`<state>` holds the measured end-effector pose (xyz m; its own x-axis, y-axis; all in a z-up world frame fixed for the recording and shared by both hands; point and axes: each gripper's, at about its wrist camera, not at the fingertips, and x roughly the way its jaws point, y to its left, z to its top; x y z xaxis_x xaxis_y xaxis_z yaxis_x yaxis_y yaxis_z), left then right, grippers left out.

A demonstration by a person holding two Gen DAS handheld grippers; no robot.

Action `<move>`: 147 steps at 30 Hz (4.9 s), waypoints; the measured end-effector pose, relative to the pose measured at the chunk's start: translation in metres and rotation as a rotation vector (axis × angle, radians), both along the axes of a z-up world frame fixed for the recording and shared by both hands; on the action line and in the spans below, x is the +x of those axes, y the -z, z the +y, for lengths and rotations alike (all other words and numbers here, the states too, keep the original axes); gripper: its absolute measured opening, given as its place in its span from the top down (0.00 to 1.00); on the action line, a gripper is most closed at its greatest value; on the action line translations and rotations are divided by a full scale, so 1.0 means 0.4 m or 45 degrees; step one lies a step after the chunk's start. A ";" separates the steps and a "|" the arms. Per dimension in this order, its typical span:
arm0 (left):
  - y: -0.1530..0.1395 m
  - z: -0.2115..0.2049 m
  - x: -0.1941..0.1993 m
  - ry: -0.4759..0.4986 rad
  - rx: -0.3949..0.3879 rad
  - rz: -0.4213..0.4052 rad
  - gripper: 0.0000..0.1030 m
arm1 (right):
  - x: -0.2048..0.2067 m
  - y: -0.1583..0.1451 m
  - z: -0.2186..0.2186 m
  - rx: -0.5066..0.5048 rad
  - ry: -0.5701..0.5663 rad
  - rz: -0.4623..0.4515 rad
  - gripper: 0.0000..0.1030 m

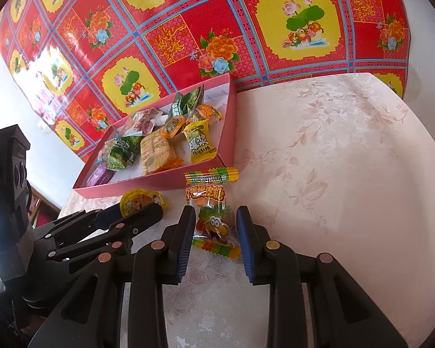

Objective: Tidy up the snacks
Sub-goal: 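Grasp the striped candy pack with the right tool while the left tool grasps the yellow jelly cup, then carry the jelly cup in the left tool while the right tool carries the candy pack over the box, then open the left tool to drop the jelly cup while the right tool drops the candy pack into the box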

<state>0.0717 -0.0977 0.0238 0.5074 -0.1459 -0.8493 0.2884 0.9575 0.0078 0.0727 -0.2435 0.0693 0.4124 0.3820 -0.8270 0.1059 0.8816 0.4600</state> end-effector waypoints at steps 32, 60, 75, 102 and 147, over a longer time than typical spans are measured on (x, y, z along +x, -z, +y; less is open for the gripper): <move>-0.044 0.158 -0.060 -0.185 -0.149 -0.050 0.78 | 0.006 -0.010 0.029 -0.138 -0.055 -0.014 0.71; -0.122 0.206 -0.088 -0.227 -0.187 -0.164 0.78 | -0.029 -0.104 0.060 -0.128 -0.033 -0.111 0.75; -0.163 0.187 -0.008 -0.191 -0.183 -0.226 0.78 | 0.046 -0.141 0.074 -0.126 -0.046 -0.162 0.75; -0.063 0.244 0.106 -0.263 -0.162 -0.121 0.78 | 0.179 -0.046 0.154 -0.089 -0.080 -0.090 0.75; -0.063 0.246 0.129 -0.327 -0.122 -0.113 0.31 | 0.197 -0.039 0.195 -0.036 -0.097 -0.111 0.46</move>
<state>0.1234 0.0009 0.0491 0.6100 -0.0803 -0.7884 0.0386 0.9967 -0.0716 0.1517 -0.1655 0.0850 0.4541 0.3919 -0.8002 -0.0018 0.8985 0.4390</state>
